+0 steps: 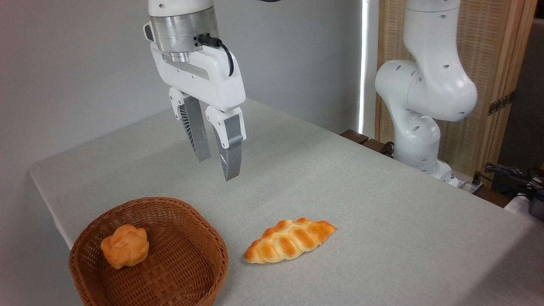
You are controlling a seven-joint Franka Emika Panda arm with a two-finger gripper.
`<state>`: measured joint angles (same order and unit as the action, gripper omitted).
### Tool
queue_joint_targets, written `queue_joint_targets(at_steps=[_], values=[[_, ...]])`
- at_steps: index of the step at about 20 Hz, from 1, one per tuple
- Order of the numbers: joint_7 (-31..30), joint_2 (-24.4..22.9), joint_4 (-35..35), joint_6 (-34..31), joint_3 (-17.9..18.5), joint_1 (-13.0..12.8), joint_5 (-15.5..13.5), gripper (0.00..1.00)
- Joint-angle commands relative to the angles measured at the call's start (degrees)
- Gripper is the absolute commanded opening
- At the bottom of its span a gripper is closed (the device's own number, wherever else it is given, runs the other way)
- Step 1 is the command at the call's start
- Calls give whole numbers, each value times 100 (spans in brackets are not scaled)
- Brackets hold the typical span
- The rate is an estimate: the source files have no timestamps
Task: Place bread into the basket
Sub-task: 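Move the open gripper toward the braided bread roll, then lower the gripper around the middle of the braided roll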
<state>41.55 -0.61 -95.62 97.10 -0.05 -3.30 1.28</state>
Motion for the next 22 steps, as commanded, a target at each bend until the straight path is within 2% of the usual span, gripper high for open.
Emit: queue_joint_targets(at_steps=[1,7,13,17,22], values=[[-41,-18,52,-139,49,-13,13,100],[-33,-27,26,-103,49,-13,30,100],[3,-106,-351,2,75,-13,74,100],[695,-500,-1369,782,400,-13,75,100],[1276,-650,-2073,1398,637,-13,83,100]])
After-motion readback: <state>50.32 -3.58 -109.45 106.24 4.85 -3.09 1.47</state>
